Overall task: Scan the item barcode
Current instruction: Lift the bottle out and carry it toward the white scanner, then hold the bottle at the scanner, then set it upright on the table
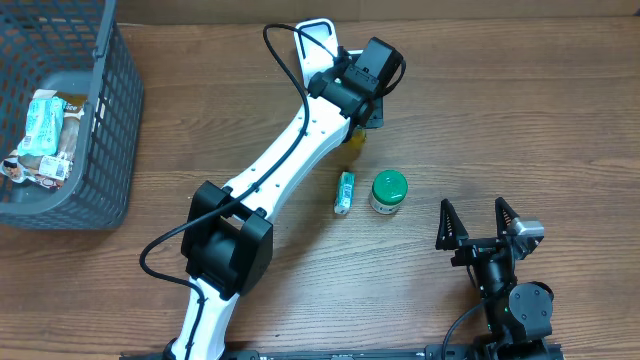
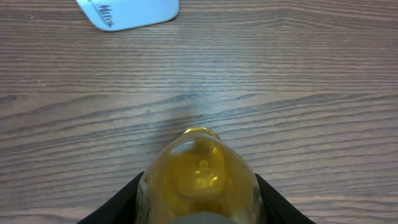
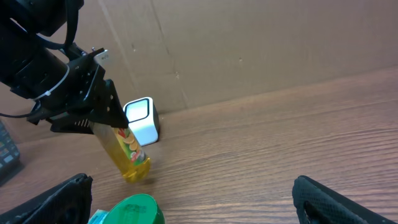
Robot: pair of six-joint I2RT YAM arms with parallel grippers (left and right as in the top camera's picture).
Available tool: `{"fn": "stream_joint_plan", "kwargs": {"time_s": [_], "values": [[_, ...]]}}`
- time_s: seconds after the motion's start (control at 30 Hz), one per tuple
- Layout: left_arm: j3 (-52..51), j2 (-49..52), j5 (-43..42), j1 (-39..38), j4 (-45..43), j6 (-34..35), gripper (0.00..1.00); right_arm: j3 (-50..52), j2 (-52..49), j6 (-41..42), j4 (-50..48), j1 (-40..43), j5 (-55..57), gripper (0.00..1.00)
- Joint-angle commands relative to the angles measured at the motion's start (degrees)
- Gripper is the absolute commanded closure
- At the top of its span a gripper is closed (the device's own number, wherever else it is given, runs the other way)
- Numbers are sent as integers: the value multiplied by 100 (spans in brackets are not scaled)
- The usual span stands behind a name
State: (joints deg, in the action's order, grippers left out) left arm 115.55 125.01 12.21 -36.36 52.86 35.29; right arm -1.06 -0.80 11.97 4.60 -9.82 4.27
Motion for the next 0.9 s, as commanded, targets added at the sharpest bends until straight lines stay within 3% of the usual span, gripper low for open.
{"fn": "stream_joint_plan", "kwargs": {"time_s": [0.0,0.37,0.87], "values": [[87,35,24,-52,-76,114,56,61,57,-26,-17,20,-33,0],[87,35,52,-192,-175,-424,55,61,57,-26,-17,20,-33,0],[81,212,400,-302,-179,-658,56,61,57,-26,-17,20,-33,0]]}}
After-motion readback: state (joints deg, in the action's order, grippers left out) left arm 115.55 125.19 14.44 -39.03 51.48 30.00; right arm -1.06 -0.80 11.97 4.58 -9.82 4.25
